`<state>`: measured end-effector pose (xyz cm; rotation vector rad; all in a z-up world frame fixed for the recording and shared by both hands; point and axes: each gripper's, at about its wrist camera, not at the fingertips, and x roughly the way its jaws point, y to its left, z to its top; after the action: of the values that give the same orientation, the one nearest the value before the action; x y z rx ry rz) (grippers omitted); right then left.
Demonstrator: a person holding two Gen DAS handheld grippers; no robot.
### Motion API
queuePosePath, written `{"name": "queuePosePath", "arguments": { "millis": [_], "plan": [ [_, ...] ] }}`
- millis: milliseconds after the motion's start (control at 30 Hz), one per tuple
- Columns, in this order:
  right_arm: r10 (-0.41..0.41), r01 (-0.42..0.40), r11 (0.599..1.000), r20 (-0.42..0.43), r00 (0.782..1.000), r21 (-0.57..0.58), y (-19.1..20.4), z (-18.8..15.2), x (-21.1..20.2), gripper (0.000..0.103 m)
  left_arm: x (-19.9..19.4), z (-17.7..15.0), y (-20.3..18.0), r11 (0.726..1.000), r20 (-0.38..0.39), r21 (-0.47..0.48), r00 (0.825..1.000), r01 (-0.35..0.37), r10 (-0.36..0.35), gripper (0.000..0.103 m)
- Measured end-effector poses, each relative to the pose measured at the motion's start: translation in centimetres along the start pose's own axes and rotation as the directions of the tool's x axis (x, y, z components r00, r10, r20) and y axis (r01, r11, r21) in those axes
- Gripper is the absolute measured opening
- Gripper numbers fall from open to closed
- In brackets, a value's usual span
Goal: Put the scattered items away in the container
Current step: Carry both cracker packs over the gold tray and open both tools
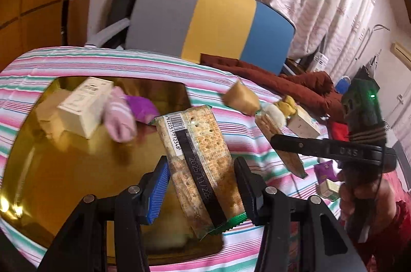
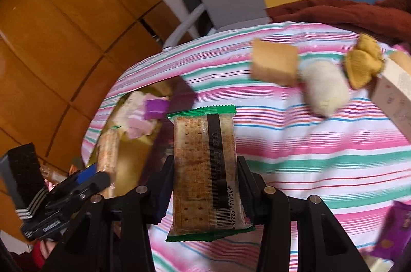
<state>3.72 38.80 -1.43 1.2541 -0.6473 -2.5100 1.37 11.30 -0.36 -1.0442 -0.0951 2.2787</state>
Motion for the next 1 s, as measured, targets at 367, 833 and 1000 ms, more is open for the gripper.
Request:
{"name": "queuePosePath", "arguments": {
  "millis": [367, 833, 1000],
  "plan": [
    [0.118, -0.126, 0.988, -0.09, 0.989, -0.092, 11.0, 0.1, 5.5, 0.046, -1.7, 0.0, 7.5, 0.994, -0.057, -0.01, 0.992, -0.112, 0.111, 0.051],
    [0.071, -0.08, 0.996, -0.213, 0.974, -0.036, 16.3, -0.9, 15.1, 0.046, 0.5, -0.2, 14.7, 0.97, -0.205, 0.058, 0.948, -0.238, 0.245, 0.051],
    [0.05, -0.046, 0.999, -0.208, 0.977, 0.025, 16.3, -0.6, 17.2, 0.046, 1.1, 0.7, 16.2, 0.963, -0.241, 0.035, 0.933, -0.267, 0.268, 0.053]
  ]
}}
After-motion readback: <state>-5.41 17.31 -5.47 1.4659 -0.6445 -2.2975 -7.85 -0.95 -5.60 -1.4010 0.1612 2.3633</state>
